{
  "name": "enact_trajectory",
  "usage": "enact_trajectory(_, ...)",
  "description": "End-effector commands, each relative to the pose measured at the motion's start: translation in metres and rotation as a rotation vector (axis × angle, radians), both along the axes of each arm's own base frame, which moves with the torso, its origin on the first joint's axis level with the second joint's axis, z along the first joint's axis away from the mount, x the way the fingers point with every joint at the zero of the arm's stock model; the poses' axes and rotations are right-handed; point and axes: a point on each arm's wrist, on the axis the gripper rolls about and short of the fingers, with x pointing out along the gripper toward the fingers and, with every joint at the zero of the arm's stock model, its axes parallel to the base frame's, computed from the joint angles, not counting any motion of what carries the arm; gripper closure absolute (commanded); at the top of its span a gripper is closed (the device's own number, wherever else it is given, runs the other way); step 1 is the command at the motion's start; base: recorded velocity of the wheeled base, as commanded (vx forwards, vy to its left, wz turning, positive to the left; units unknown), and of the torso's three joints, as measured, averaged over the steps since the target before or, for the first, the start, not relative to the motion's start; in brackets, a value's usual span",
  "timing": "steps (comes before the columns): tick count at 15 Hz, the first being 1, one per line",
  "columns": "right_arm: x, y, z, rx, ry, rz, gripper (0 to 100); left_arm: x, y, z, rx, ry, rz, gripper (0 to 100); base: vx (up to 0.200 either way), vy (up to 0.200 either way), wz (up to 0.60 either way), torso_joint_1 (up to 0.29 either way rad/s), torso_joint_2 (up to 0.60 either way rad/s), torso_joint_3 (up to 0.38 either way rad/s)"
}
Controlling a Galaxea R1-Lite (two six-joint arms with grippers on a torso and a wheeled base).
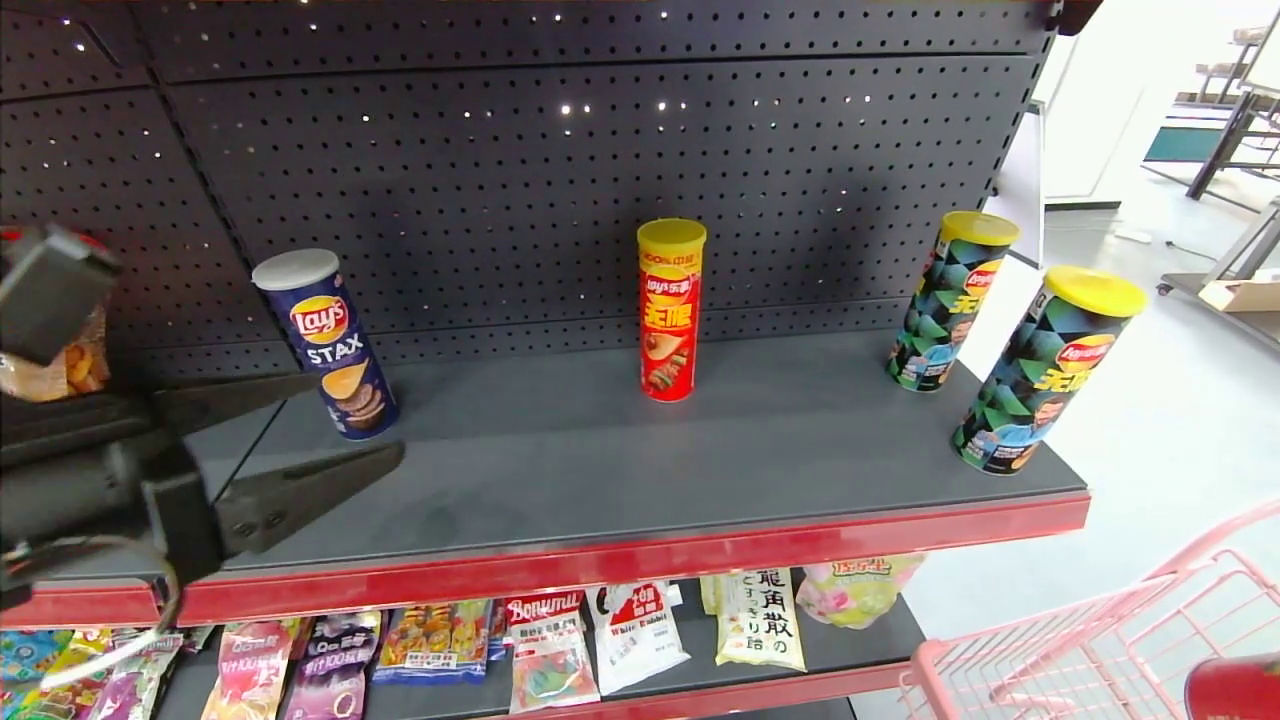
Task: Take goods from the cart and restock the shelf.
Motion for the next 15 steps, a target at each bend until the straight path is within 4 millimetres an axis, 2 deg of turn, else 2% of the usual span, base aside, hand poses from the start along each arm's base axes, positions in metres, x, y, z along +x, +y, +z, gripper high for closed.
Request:
enact_trajectory(1, 0.004, 0.001, 0.001, 0.000, 0.025, 0.002, 100, 0.084, -0.046, -0.020, 0.044, 0.066, -0.190, 0, 0.000, 0.000, 0.00, 0.000, 0.00, 0.000)
enact_trajectory(4, 0.005, 0.001, 0.001, 0.000, 0.033, -0.001, 100, 0.126, -0.067, -0.039, 0.087, 0.025, -0.244, 0, 0.000, 0.000, 0.00, 0.000, 0.00, 0.000)
enact_trajectory(6, 0.005, 0.001, 0.001, 0.002, 0.032, -0.005, 100, 0.153, -0.080, -0.042, 0.078, 0.009, -0.275, 0, 0.000, 0.000, 0.00, 0.000, 0.00, 0.000)
enact_trajectory(8, 0.005, 0.001, 0.001, 0.001, 0.033, -0.006, 100, 0.195, -0.096, -0.040, 0.061, -0.070, -0.287, 0, 0.000, 0.000, 0.00, 0.000, 0.00, 0.000)
enact_trajectory(9, 0.005, 0.001, 0.000, 0.001, 0.036, -0.008, 100, 0.208, -0.101, -0.038, 0.062, -0.104, -0.289, 0, 0.000, 0.000, 0.00, 0.000, 0.00, 0.000)
enact_trajectory(11, 0.005, 0.001, 0.001, -0.001, 0.034, -0.008, 100, 0.223, -0.110, -0.034, 0.053, -0.142, -0.295, 0, 0.000, 0.000, 0.00, 0.000, 0.00, 0.000)
enact_trajectory(15, 0.005, 0.001, 0.001, 0.000, 0.033, -0.023, 100, 0.230, -0.114, -0.036, 0.053, -0.155, -0.300, 0, 0.000, 0.000, 0.00, 0.000, 0.00, 0.000)
